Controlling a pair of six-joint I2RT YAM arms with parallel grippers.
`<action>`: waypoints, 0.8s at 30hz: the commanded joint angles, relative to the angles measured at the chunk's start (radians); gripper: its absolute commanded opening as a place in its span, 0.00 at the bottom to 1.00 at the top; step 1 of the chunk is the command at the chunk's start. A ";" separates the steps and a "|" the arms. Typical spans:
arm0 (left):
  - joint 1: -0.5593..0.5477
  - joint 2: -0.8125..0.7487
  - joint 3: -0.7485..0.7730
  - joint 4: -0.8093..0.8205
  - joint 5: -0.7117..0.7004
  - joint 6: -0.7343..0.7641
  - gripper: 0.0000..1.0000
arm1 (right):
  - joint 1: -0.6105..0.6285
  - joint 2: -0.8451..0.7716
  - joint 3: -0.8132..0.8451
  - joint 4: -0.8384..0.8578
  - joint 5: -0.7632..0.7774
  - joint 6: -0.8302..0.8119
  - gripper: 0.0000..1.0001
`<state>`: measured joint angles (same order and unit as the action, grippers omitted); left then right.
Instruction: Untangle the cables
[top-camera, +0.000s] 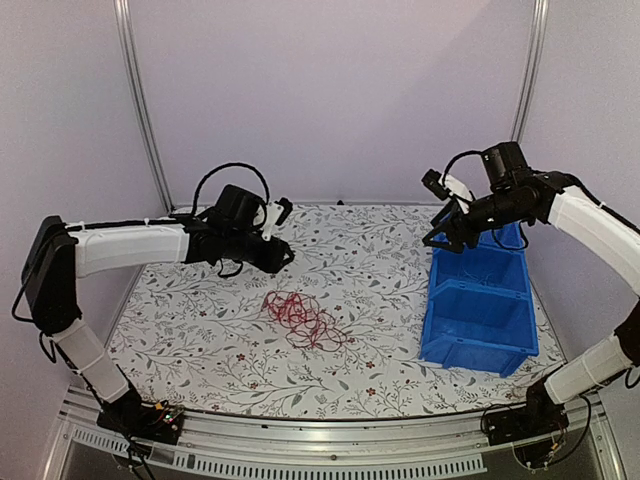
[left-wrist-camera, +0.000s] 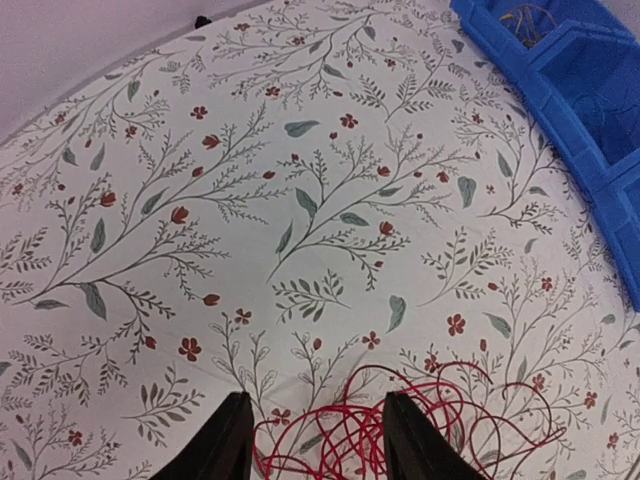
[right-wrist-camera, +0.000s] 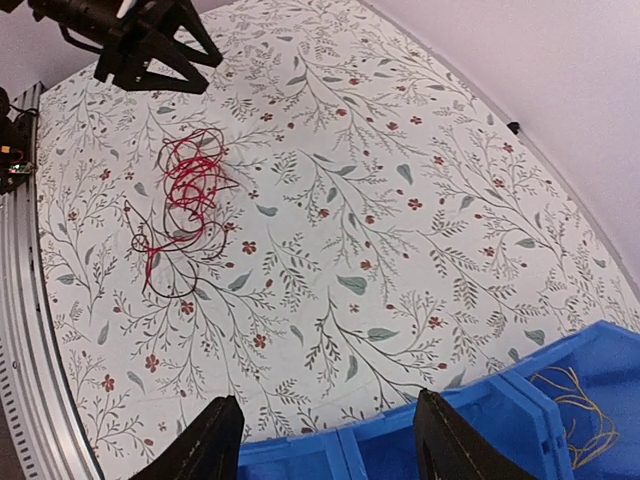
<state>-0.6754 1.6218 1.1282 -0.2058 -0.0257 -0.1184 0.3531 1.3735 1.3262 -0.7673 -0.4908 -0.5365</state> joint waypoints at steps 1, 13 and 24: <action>0.053 0.091 0.085 -0.160 0.219 -0.056 0.45 | 0.144 0.110 -0.027 0.086 -0.052 0.044 0.63; 0.112 0.103 0.096 -0.194 0.308 -0.066 0.50 | 0.459 0.515 0.081 0.143 -0.032 0.094 0.70; 0.160 0.078 0.091 -0.177 0.354 -0.087 0.50 | 0.486 0.668 0.139 0.152 -0.078 0.124 0.60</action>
<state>-0.5301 1.7283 1.1984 -0.3828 0.2932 -0.1944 0.8394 2.0201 1.4353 -0.6327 -0.5331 -0.4301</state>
